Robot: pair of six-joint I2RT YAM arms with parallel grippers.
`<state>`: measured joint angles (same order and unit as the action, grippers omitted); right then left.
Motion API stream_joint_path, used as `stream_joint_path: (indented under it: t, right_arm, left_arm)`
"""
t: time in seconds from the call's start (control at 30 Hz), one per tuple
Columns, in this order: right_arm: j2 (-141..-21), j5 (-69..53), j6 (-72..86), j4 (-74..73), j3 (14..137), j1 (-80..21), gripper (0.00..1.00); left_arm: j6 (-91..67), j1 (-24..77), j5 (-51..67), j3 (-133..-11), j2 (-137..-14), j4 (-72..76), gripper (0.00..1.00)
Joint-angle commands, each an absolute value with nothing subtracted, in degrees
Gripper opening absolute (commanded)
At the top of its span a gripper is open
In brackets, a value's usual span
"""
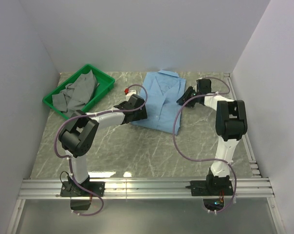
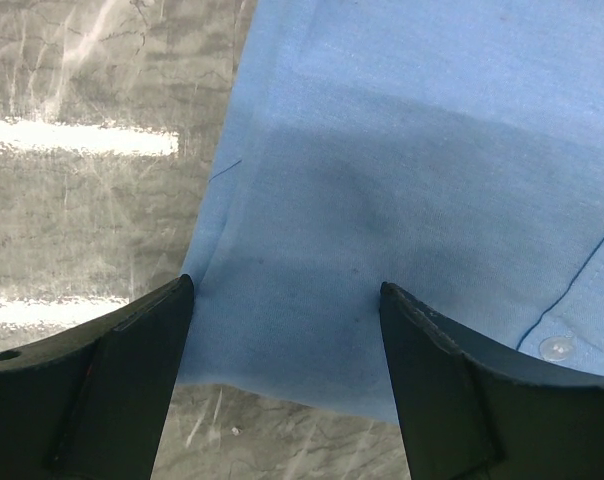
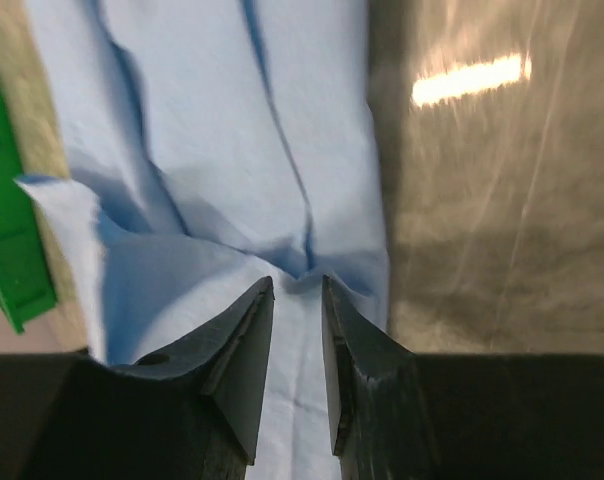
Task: Fold and stack the long sleeve shirts
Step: Fold the shirt
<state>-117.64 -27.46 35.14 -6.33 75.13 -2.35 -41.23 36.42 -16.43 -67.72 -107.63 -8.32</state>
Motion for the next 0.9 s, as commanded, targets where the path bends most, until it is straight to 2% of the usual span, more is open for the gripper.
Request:
stream_joint_path:
  t: [0.0,0.13,0.17,0.33,0.57,0.87]
  right_arm:
    - [-112.79,-28.82,36.64,-3.79,78.58,-2.63,0.34]
    - [-106.8,-33.22,40.77,3.31,74.9,-4.92,0.4]
    - [-105.05,-34.7,42.26,4.38,74.19,-5.7,0.44]
    - [-102.74,-37.97,47.01,12.81,70.4,-13.7,0.5]
    - [-112.47,-38.85,52.73,21.0,69.7,-18.54,0.5]
    - [-127.86,-39.02,53.88,24.61,73.39,-14.77,0.49]
  left_arm:
    - [-41.66,36.56,-17.58,-68.55,-106.35,-8.96,0.81]
    - [-41.84,36.48,-17.58,-68.9,-106.35,-9.49,0.81]
    - [-41.84,36.47,-17.67,-69.17,-106.43,-9.67,0.81]
    - [-42.1,36.47,-17.93,-69.35,-106.7,-10.28,0.81]
    - [-43.24,36.56,-18.63,-69.87,-107.4,-11.33,0.81]
    - [-47.11,35.77,-15.74,-69.09,-110.82,-14.77,0.76]
